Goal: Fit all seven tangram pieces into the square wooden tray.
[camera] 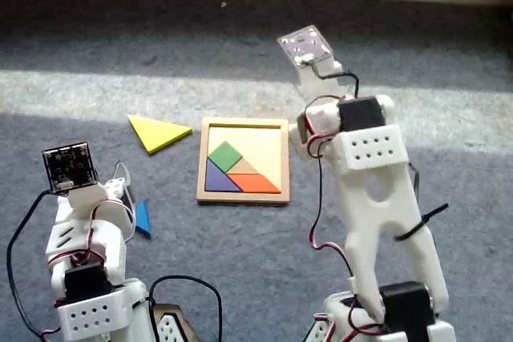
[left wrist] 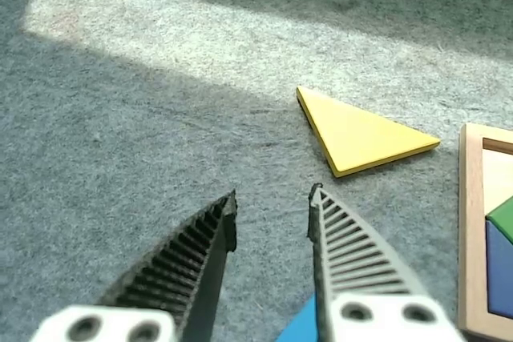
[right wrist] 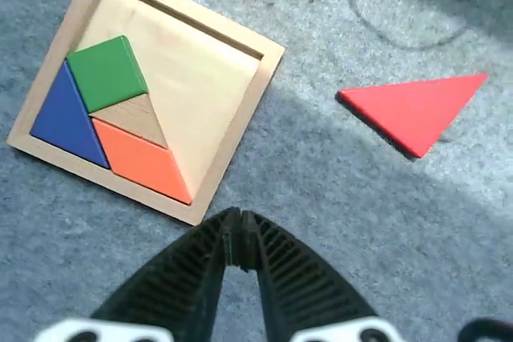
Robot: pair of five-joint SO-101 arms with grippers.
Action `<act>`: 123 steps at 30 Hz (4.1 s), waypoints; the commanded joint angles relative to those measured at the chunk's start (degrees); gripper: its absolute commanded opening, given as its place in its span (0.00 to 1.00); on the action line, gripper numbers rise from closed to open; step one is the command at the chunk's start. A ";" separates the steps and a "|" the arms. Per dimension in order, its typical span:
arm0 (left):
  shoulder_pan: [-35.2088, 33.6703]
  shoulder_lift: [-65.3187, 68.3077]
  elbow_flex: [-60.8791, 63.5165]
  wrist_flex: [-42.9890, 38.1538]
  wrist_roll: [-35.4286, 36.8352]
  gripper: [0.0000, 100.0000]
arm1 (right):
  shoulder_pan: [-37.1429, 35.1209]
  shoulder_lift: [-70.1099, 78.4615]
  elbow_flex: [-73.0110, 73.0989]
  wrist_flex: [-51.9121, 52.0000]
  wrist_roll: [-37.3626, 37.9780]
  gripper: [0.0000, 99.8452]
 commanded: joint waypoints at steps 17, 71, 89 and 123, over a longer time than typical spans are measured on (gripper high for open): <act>-0.40 -0.48 -0.13 0.18 -2.11 0.17 | 14.20 9.45 11.21 -22.37 -21.63 0.19; 1.54 -0.48 0.92 -0.09 -2.37 0.17 | 11.65 56.66 -39.78 -21.49 -65.49 0.43; 1.54 -0.48 1.01 -0.09 -2.37 0.17 | 11.91 65.45 -46.73 -22.99 -61.10 0.43; 1.54 -0.48 1.10 -0.09 -2.37 0.17 | 11.56 69.76 -60.97 -9.19 -50.11 0.33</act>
